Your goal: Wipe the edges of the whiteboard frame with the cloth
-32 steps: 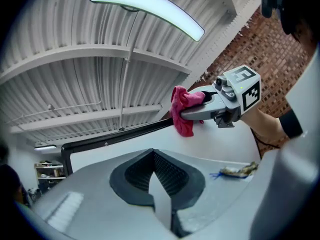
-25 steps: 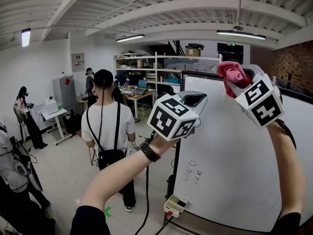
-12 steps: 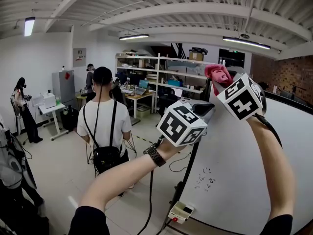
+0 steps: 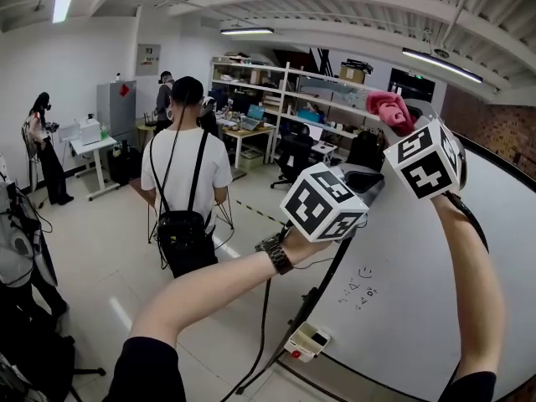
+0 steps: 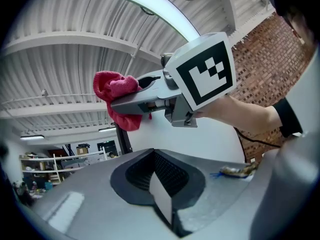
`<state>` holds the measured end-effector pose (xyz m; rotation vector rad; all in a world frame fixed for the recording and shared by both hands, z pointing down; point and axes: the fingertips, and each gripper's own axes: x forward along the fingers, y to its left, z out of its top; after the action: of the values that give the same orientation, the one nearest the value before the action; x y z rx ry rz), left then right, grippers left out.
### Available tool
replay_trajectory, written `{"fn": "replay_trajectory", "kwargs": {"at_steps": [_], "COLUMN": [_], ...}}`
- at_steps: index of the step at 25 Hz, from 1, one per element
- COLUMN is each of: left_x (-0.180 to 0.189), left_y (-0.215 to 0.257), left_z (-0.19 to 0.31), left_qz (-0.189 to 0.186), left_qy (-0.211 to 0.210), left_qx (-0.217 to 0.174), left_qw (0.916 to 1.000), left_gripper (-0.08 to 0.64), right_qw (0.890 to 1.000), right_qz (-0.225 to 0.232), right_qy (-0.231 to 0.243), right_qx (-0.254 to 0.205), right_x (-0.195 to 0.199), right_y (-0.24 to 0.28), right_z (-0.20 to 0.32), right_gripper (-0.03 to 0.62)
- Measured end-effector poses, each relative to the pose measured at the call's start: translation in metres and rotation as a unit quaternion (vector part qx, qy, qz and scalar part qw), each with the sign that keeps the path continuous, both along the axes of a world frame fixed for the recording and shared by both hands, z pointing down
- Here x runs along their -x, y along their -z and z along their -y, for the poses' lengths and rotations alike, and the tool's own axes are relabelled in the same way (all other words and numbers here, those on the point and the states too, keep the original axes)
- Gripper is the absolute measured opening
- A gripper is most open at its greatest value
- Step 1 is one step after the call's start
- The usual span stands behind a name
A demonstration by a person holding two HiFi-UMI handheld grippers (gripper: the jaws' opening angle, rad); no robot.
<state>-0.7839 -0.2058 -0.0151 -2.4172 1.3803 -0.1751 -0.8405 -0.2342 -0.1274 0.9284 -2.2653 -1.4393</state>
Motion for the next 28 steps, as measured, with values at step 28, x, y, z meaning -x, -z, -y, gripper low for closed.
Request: {"fn": "replay_trajectory", "kwargs": {"at_steps": [28], "left_x": [0.115], "left_y": [-0.241], "left_z": [-0.009], "left_qz": [-0.075], "left_qy": [-0.024], "left_qx": [0.124], "left_qw": [0.9891], "left_gripper": [0.002], "right_qw": [0.988], "right_qz": [-0.101], "right_qy": [0.03], "right_qx": [0.111], "right_x": [0.073], "right_y": [-0.247], "right_z": [-0.019], "right_gripper": [0.147]}}
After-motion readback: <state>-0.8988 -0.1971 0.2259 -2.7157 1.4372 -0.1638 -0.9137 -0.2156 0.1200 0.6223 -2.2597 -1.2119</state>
